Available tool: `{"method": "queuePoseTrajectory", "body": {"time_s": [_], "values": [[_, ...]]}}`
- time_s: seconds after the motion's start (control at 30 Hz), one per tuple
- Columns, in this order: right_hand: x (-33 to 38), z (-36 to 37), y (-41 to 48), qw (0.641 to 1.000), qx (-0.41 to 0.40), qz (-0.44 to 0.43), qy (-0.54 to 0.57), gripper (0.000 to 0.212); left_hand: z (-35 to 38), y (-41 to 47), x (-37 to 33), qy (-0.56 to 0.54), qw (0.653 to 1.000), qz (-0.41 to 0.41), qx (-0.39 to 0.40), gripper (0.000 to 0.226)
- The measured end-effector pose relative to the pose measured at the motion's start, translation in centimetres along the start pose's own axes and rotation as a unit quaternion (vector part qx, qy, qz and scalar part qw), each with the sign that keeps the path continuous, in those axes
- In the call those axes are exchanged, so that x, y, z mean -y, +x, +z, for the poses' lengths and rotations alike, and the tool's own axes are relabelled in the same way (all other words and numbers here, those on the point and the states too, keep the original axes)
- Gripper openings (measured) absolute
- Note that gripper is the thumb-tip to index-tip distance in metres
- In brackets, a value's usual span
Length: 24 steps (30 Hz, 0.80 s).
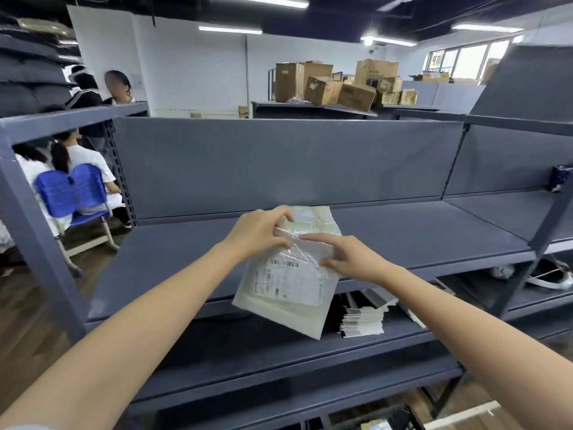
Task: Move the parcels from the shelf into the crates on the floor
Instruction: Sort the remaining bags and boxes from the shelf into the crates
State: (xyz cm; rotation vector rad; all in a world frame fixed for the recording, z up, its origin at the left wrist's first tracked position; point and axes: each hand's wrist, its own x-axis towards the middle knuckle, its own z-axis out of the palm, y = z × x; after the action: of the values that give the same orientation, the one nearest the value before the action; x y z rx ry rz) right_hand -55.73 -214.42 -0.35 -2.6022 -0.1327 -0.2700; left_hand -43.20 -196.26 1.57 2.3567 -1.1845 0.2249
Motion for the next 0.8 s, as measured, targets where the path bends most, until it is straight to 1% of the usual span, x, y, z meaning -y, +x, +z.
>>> {"method": "queuePoseTrajectory", "body": {"time_s": [0.07, 0.13, 0.2, 0.23, 0.3, 0.33, 0.4, 0.43, 0.5, 0.53, 0.57, 0.63, 0.7, 0.8], "values": [[0.1, 0.4, 0.2, 0.998, -0.053, 0.012, 0.022, 0.054, 0.6, -0.3, 0.8, -0.014, 0.999, 0.004, -0.050, 0.044], [0.2, 0.8, 0.3, 0.994, -0.102, 0.014, 0.037, 0.053, 1.4, -0.8, 1.6, -0.039, 0.994, -0.007, -0.097, 0.051], [0.0, 1.2, 0.3, 0.986, -0.150, 0.022, 0.066, 0.053, 2.6, -1.6, 2.2, -0.046, 0.987, -0.068, -0.138, 0.065], [-0.2, 1.3, 0.3, 0.980, -0.173, 0.029, 0.089, 0.052, 3.2, -2.2, 2.4, -0.073, 0.980, -0.108, -0.148, 0.069], [-0.5, 1.5, 0.2, 0.966, -0.212, 0.041, 0.144, 0.051, 4.4, -3.4, 2.8, -0.172, 0.961, -0.169, -0.134, 0.068], [-0.7, 1.5, 0.2, 0.958, -0.226, 0.047, 0.169, 0.051, 5.0, -3.8, 3.1, -0.210, 0.954, -0.181, -0.115, 0.064], [-0.6, 1.5, 0.0, 0.944, -0.246, 0.048, 0.213, 0.049, 5.6, -4.6, 3.2, -0.269, 0.945, -0.173, -0.072, 0.059], [-0.2, 1.4, -0.1, 0.938, -0.253, 0.044, 0.233, 0.047, 5.7, -4.8, 2.9, -0.311, 0.934, -0.173, -0.042, 0.061], [0.4, 1.5, -0.5, 0.928, -0.254, 0.041, 0.271, 0.047, 5.8, -5.0, 2.2, -0.401, 0.894, -0.197, 0.027, 0.072], [0.7, 1.6, -0.9, 0.923, -0.249, 0.042, 0.291, 0.048, 5.9, -5.0, 1.9, -0.438, 0.874, -0.205, 0.052, 0.076], [0.8, 1.8, -1.2, 0.920, -0.246, 0.045, 0.303, 0.049, 6.0, -5.1, 1.6, -0.461, 0.862, -0.203, 0.061, 0.080], [0.7, 2.2, -2.1, 0.921, -0.248, 0.058, 0.295, 0.050, 6.4, -5.2, 1.1, -0.468, 0.864, -0.180, 0.040, 0.086], [0.7, 2.2, -3.4, 0.937, -0.230, 0.085, 0.250, 0.054, 6.3, -5.4, 0.7, -0.442, 0.881, -0.168, -0.004, 0.086], [0.7, 2.0, -5.2, 0.974, -0.152, 0.117, 0.118, 0.067, 6.0, -6.1, 0.3, -0.402, 0.903, -0.144, -0.045, 0.082]]}}
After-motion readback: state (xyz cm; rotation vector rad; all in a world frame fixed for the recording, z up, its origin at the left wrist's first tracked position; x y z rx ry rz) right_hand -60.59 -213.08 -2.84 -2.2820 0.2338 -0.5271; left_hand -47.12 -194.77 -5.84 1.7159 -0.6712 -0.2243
